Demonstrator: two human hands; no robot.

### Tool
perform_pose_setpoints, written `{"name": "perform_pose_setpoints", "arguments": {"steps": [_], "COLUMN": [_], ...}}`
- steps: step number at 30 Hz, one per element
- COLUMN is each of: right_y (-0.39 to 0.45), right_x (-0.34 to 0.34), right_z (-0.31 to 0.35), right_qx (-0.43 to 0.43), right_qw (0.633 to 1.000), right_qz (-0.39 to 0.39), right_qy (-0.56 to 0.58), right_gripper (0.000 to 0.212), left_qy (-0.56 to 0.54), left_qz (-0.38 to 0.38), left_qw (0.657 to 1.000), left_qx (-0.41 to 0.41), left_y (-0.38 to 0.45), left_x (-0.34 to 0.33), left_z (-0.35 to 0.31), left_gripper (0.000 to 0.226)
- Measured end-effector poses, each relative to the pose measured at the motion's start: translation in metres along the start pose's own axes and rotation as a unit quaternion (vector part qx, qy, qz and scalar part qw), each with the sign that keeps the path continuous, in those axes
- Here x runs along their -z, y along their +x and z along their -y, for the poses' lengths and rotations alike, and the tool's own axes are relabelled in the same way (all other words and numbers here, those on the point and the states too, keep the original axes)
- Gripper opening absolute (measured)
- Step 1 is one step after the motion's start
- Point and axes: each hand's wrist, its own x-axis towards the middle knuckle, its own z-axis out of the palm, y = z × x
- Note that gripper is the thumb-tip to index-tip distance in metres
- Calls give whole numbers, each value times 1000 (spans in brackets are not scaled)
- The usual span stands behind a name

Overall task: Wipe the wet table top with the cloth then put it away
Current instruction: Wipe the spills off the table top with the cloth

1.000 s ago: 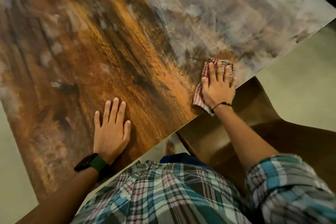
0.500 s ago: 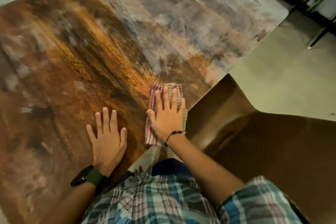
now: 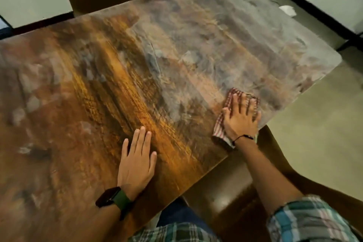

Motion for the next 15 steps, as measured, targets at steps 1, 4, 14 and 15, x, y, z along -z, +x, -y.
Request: {"name": "perform_pose_setpoints", "arguments": {"steps": [1, 4, 14, 15], "right_y": [21, 80, -39, -49], "right_x": [5, 20, -30, -32], "right_z": [-8, -14, 209, 214], "right_qx": [-13, -49, 373, 395], "right_qw": [1000, 999, 924, 914], "right_qz": [-3, -7, 79, 85], "right_qy": [3, 8, -21, -31], "right_gripper": [60, 62, 59, 58], "left_qy": [3, -2, -221, -252], "left_qz": [1, -3, -63, -76], "left_qw": [1000, 1000, 971, 960], "left_qx": [-1, -5, 71, 92], "left_y": [-1, -1, 8, 11], "left_x": [0, -1, 7, 9], "left_z": [-1, -1, -1, 0], "left_gripper": [59, 57, 58, 59]}}
